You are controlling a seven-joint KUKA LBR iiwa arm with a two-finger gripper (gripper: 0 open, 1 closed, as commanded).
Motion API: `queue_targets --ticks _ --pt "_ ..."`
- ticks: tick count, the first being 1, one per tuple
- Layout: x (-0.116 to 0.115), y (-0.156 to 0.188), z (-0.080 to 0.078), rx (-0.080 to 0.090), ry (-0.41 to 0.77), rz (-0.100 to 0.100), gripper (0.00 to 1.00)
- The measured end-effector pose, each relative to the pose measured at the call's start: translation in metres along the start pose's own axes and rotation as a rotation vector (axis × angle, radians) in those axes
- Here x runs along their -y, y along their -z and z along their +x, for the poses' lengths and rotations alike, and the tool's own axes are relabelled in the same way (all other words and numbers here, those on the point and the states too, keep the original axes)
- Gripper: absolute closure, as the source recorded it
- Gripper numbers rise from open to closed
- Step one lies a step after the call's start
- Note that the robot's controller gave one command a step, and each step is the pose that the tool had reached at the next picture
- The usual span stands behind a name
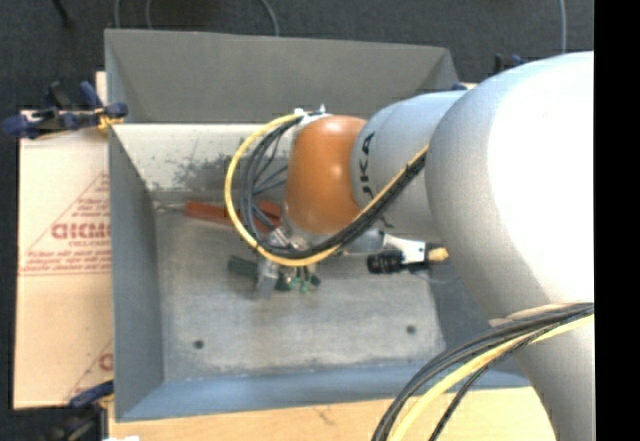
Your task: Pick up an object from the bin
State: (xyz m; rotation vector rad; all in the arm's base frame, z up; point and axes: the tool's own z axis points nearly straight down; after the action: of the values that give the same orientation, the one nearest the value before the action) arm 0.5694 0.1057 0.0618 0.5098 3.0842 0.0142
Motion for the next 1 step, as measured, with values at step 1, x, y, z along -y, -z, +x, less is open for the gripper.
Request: queue_targets --ticks 1 --pt "0.0001 0.0003 0.0006 -0.001 -0.019 0.0 1.0"
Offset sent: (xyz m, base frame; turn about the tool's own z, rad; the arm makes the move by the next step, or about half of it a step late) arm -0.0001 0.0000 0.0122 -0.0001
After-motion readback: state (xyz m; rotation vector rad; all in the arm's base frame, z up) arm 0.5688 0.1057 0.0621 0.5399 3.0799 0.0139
